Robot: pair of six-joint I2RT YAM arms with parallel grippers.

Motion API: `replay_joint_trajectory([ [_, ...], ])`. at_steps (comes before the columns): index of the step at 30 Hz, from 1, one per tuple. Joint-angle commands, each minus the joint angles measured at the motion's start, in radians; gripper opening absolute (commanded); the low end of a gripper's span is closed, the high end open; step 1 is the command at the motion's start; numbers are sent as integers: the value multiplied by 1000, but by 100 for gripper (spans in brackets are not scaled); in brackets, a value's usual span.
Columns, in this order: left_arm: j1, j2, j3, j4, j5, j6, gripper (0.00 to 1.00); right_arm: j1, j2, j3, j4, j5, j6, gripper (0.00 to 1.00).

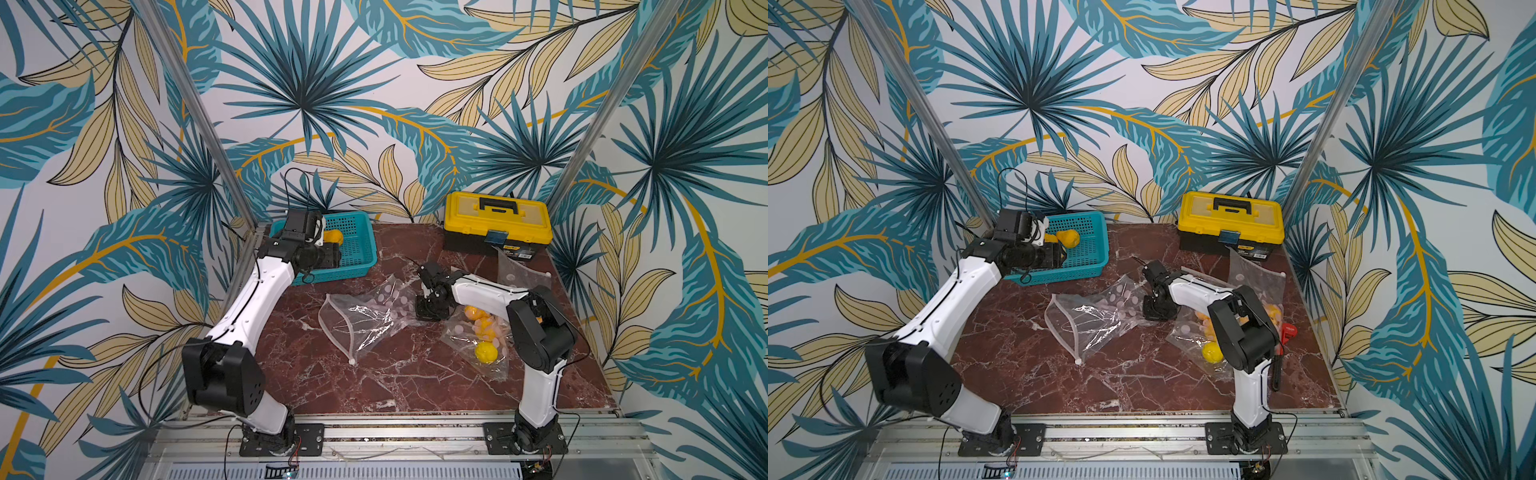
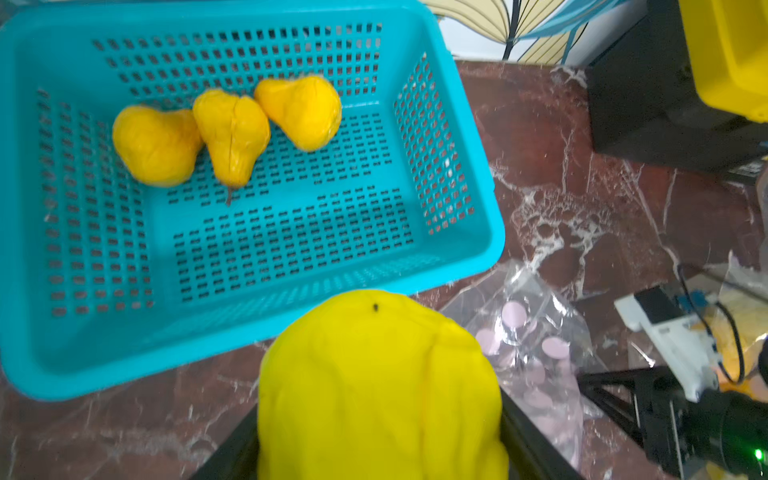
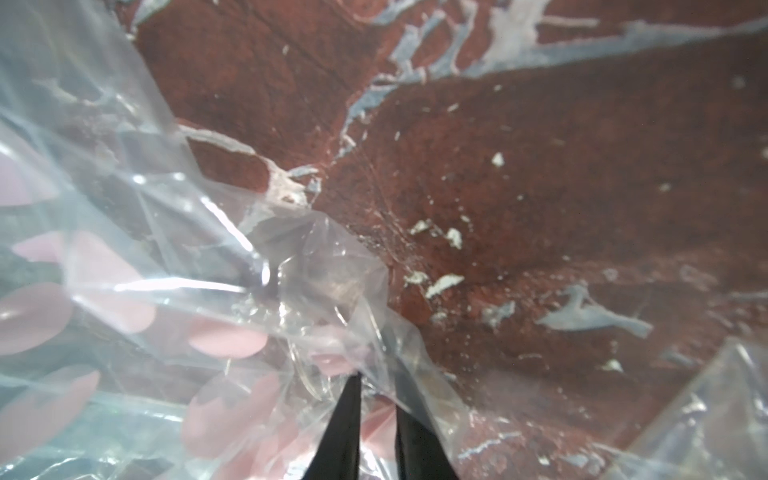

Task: Open the zip-top bag and take out the pear
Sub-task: Place the pear in the basket.

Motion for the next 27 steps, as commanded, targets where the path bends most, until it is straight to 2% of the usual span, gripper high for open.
replay_joint_trajectory([
  [1,7,147,150,5,68,29,69,-9,9,-14,-123,34,7,32],
  [4,5,303,299,5,90,15,69,-10,-11,20,-148,35,12,43],
  [7,5,449,444,6,100,-3,70,-9,-44,58,-173,14,16,49],
  [12,5,691,700,8,110,-25,73,-10,-132,91,-186,-24,36,51],
  [16,5,889,907,11,56,-39,74,-10,-191,111,-222,-8,30,51],
  [18,5,955,968,22,32,-48,78,-9,-213,110,-238,6,26,51],
  [23,5,993,997,44,19,-64,90,-11,-264,82,-260,39,21,51],
  [27,4,949,982,49,25,-63,92,-13,-288,60,-258,68,12,51],
])
